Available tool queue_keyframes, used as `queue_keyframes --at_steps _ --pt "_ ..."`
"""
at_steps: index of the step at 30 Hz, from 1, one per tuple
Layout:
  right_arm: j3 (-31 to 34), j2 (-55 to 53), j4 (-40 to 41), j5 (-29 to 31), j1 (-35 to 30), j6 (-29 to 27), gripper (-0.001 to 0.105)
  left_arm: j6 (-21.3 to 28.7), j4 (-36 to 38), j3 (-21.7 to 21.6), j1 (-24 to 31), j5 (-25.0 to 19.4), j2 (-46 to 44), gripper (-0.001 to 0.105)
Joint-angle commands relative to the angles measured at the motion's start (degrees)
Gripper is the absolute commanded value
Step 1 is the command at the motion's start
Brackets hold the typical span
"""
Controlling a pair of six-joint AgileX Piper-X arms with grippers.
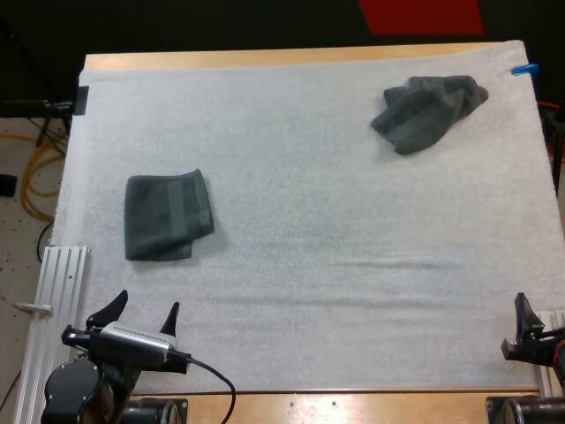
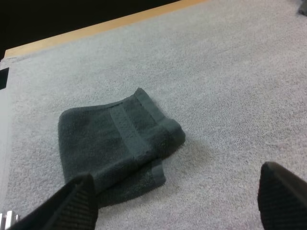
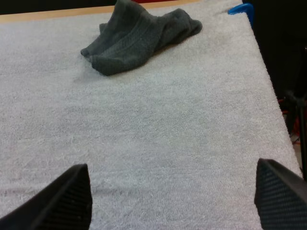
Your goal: Pick towel from pile fold and stack
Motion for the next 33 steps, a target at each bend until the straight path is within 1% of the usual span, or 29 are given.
queue_keyframes --at_steps 1,4,7,10,13,16,19,24,27,29,33 --pt "0.02 -2.17 -0.48 0.0 0.04 -0.7 0.069 -0.7 -0.5 -0.01 -0.06 0.0 -7.82 0.067" --pt "0.02 -2.17 -0.48 0.0 0.04 -0.7 0.069 -1.21 -0.81 -0.01 -0.06 0.0 -7.82 0.067" --pt "0.02 -2.03 -0.48 0.0 0.04 -0.7 0.069 -3.56 -1.36 -0.01 -0.06 0.22 -7.3 0.067" --pt "-0.73 -1.43 -0.39 0.0 0.04 -0.4 0.069 -3.57 -1.94 -0.37 -0.06 2.56 -5.71 0.067" --pt "-2.94 0.88 0.02 0.0 0.04 1.47 0.069 -3.57 -2.76 -2.17 -0.06 5.23 -2.29 0.067" --pt "-6.34 4.59 0.0 -1.21 0.04 3.18 0.069 -3.57 -4.32 -5.45 -0.37 7.77 2.68 0.067" --pt "-10.36 9.1 0.0 -5.86 0.04 3.2 0.069 -4.38 -6.06 -9.09 -1.75 10.34 8.77 0.067" --pt "-18.27 18.02 0.0 -16.93 0.04 3.2 0.069 -6.55 -6.75 -15.98 -6.08 16.14 19.67 0.067" --pt "-22.08 21.96 0.99 -23.21 0.04 3.2 0.069 -6.57 -6.74 -19.67 -9.31 16.72 24.15 0.067" --pt "-23.61 24.28 2.37 -25.15 0.04 3.2 0.069 -6.57 -6.74 -21.15 -11.32 16.72 26.37 0.067" --pt "-24.08 28.52 3.66 -25.0 0.04 3.4 0.069 -6.57 -7.24 -22.47 -13.43 16.72 29.96 0.067"
